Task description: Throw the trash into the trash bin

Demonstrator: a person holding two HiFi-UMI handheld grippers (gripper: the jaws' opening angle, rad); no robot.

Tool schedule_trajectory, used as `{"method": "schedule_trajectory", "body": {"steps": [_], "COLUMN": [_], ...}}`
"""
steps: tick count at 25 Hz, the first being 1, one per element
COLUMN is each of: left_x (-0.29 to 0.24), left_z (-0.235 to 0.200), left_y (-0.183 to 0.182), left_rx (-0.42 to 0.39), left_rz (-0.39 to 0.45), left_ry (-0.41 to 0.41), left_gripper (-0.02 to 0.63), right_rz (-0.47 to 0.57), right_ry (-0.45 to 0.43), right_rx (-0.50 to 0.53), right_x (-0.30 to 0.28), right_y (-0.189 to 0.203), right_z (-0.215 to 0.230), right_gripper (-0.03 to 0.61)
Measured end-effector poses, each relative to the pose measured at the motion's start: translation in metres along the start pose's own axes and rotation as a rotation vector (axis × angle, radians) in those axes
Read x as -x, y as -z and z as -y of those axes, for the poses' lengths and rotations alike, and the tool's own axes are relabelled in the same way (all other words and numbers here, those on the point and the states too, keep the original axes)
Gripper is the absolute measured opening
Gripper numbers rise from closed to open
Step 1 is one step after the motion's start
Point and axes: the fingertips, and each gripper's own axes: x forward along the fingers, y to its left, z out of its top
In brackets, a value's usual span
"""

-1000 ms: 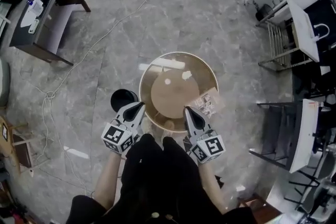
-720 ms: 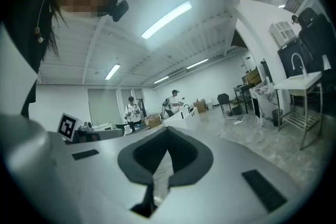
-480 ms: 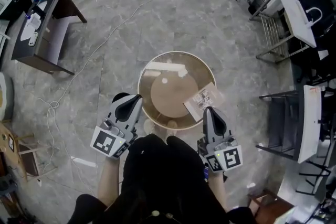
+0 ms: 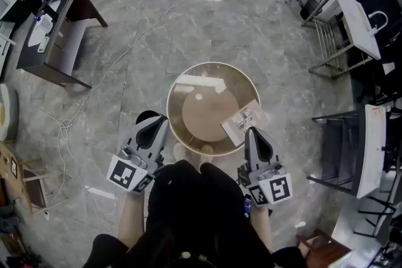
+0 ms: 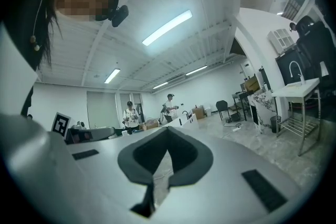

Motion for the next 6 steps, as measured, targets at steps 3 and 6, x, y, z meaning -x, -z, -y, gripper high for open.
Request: {"method": "schedule_trajectory", "body": {"steps": [3, 6], "left_x": [0.0001, 0.0006], "left_z": [0.0002, 0.0011], "left_y": [-0.0011, -0.0018], "left_rx": [0.001, 0.005], "left_rz": [0.000, -0.001], "left_ry": [-0.003, -0.005], "left_gripper": [0.008, 0.008], "right_rz": [0.001, -0.003], "right_ry": [-0.004, -0.005], "right_rx": [-0.002, 0.000], "right_x": [-0.0013, -0.0019], "right_y": [-0.0014, -0.0014], "right_z": [-0.0007, -0.0013], "right_gripper": [0.002, 0.002]}}
